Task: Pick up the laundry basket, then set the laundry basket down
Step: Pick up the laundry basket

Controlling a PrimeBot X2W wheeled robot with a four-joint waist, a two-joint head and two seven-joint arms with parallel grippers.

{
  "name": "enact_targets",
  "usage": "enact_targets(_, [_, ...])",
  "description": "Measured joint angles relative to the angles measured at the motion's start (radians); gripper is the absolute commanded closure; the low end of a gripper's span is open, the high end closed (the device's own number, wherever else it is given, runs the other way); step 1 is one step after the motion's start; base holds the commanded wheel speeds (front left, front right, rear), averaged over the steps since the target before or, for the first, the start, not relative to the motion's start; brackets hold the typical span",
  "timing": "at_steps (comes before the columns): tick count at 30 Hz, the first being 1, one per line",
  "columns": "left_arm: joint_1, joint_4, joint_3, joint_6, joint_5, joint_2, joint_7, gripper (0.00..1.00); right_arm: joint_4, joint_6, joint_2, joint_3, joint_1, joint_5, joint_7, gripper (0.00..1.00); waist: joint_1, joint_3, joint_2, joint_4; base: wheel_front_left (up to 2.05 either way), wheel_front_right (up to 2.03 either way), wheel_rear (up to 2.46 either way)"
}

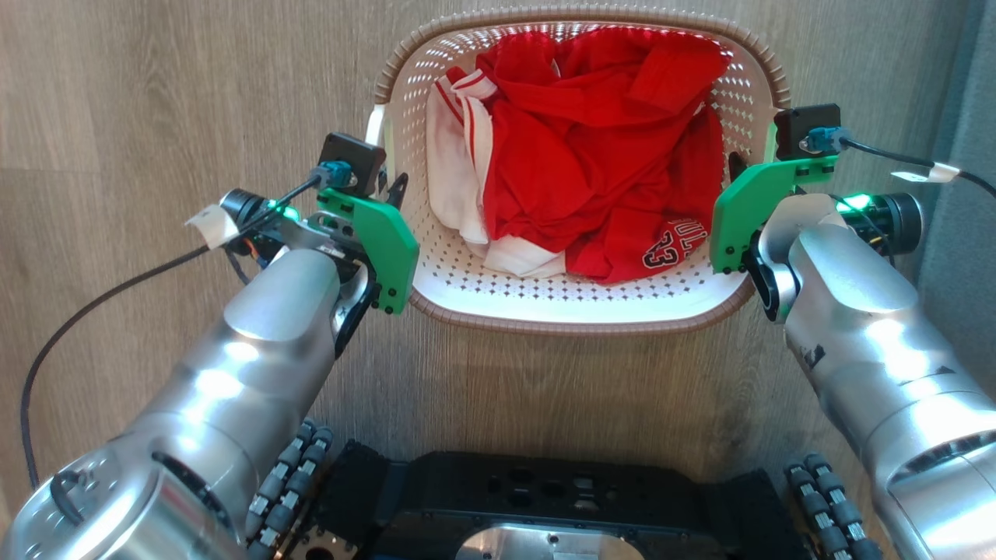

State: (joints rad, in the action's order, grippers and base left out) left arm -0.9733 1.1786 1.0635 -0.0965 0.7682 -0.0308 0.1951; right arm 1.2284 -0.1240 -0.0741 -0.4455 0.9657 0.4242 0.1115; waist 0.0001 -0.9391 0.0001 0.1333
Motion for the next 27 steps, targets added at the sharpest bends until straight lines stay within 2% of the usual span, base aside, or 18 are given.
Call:
enact_targets(10, [-0.002,0.0,0.088,-0.001,0.051,0.0,-0.001,1.0,0.024,0.0,0.0,-0.003,0.004,0.014,-0.011,1.0,0.0,0.018,0.0,0.005,0.0,0.0,0.0])
enact_targets(21, [-0.005,-0.001,0.17,-0.01,0.073,-0.008,-0.091,1.0,0.007,0.0,-0.001,-0.074,-0.036,0.094,-0.18,1.0,-0.0001,0.11,0.0,0.002,0.0,0.0,0.0])
enact_targets(27, [0.056,-0.041,0.196,-0.01,0.076,-0.017,-0.188,1.0,-0.003,0.0,-0.003,-0.128,-0.097,0.138,-0.284,1.0,-0.0001,0.21,0.0,0.0,0.0,0.0,0.0])
